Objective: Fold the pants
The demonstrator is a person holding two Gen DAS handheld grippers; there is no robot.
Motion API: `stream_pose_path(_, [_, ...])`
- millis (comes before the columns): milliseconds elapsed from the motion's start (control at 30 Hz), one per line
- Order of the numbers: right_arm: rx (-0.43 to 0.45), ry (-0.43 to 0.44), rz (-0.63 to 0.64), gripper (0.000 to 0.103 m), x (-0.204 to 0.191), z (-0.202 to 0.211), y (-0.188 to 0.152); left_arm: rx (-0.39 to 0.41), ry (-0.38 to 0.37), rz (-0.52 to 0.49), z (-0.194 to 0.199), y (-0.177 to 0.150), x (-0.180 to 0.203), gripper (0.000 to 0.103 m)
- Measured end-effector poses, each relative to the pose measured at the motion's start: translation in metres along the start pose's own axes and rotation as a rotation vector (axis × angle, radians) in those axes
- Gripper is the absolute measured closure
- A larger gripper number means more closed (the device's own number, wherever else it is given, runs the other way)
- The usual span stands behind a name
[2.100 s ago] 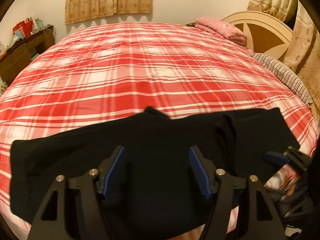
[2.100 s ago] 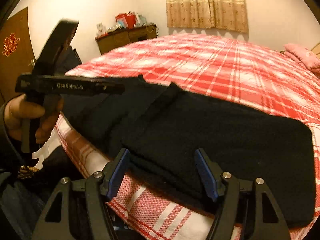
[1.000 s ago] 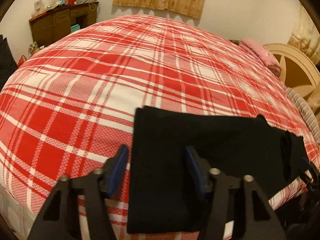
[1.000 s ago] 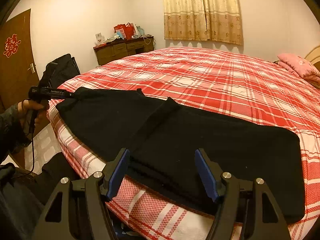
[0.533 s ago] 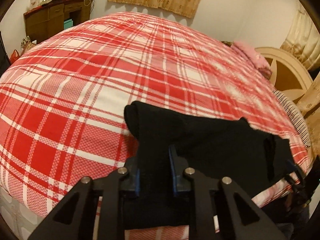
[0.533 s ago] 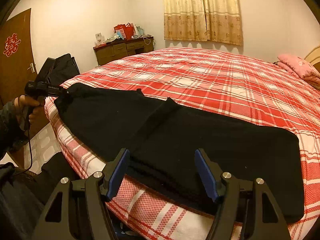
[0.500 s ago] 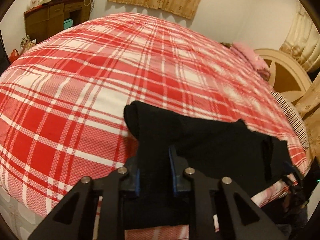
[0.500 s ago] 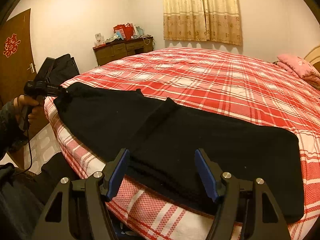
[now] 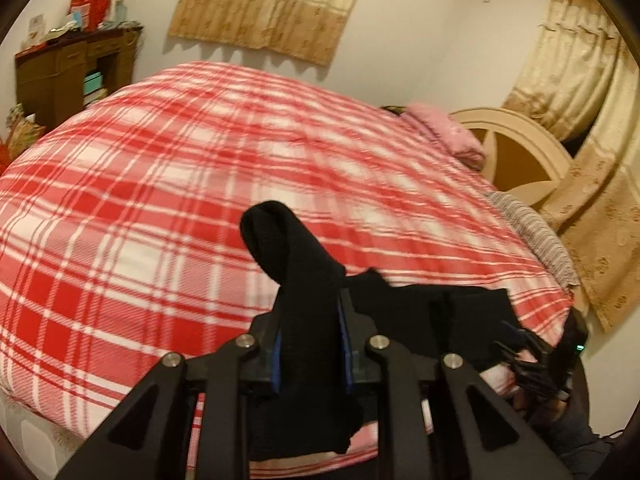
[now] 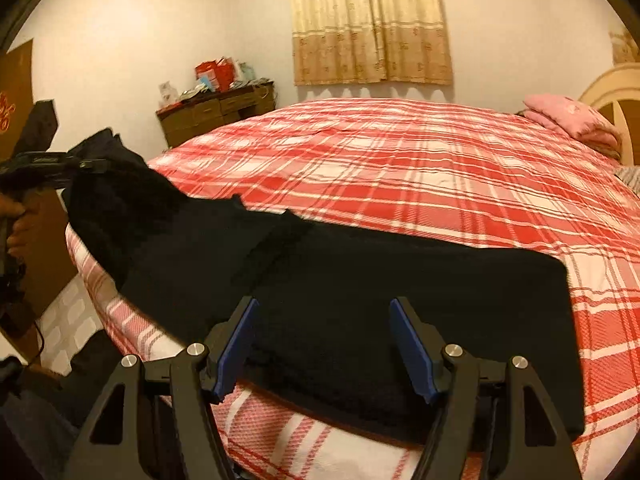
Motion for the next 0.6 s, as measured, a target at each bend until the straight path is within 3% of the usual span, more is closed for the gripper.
stream_pose_path(200, [-0.116, -0.042, -0.063, 0.034, 0.019, -0.020, -0.008, 0.013, -0.123, -0.038, -0.002, 0.013, 0.050, 0.081])
stream_pose_path(400, [-0.035, -0.036, -0.110, 0.034, 0.031, -0.001, 0.003, -0.012, -0.211, -0.108, -0.012, 0.021, 0.102, 0.081])
stream_pose_path(600, [0.001, -0.061, -0.178, 0.034, 0.051, 0.009, 0.011, -0.040, -0.240, -0.161, -0.025, 0.022, 0.139, 0.081])
Point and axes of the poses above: each gripper's, at about its wrist camera, not at the fingertips, and z roughly against the way its jaws point, x to its right, y to its top, the point moved 4 cm from there along -z, roughly the way its jaws point, and after that the axes turned 1 degree about -y, right-handed, at the moved point
